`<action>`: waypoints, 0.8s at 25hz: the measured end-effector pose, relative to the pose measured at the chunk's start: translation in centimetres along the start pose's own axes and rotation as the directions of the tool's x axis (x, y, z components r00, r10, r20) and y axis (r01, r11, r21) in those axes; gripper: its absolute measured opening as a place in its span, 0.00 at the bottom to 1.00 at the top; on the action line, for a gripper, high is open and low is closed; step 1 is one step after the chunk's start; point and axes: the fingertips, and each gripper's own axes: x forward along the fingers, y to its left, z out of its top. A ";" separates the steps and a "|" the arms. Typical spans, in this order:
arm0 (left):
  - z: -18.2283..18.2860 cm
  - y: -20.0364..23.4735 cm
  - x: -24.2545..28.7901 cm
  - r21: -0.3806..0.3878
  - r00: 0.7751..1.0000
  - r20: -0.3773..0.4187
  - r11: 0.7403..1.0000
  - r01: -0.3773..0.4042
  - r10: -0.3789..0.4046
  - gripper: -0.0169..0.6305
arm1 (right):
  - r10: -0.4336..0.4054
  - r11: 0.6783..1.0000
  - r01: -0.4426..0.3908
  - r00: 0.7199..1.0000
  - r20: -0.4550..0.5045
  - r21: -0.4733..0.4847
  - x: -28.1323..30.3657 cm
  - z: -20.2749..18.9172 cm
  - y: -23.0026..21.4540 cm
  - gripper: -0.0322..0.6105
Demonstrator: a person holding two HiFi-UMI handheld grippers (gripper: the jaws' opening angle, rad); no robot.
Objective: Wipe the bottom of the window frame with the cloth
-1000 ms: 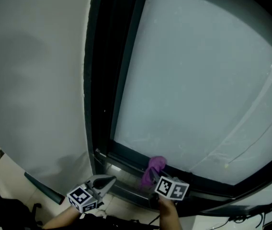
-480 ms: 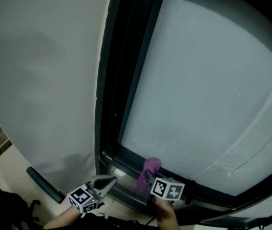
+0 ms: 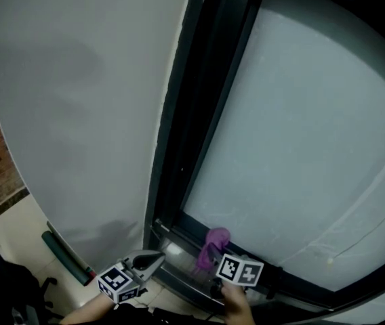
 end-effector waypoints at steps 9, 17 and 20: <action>0.1 1.2 -1.3 0.016 0.998 -0.006 0.998 -0.064 0.064 0.03 | 0.033 0.998 -0.034 0.999 -0.035 -0.045 1.8 0.2 1.8 0.18; -0.3 1.9 -2.1 0.007 0.994 -0.021 0.994 -0.108 0.108 0.03 | 0.074 0.995 -0.078 0.995 -0.073 -0.060 3.5 0.6 3.4 0.18; -0.1 1.7 -2.3 0.009 0.994 -0.012 0.994 -0.108 0.108 0.03 | 0.103 0.994 -0.106 0.991 -0.089 -0.033 3.9 0.6 3.9 0.18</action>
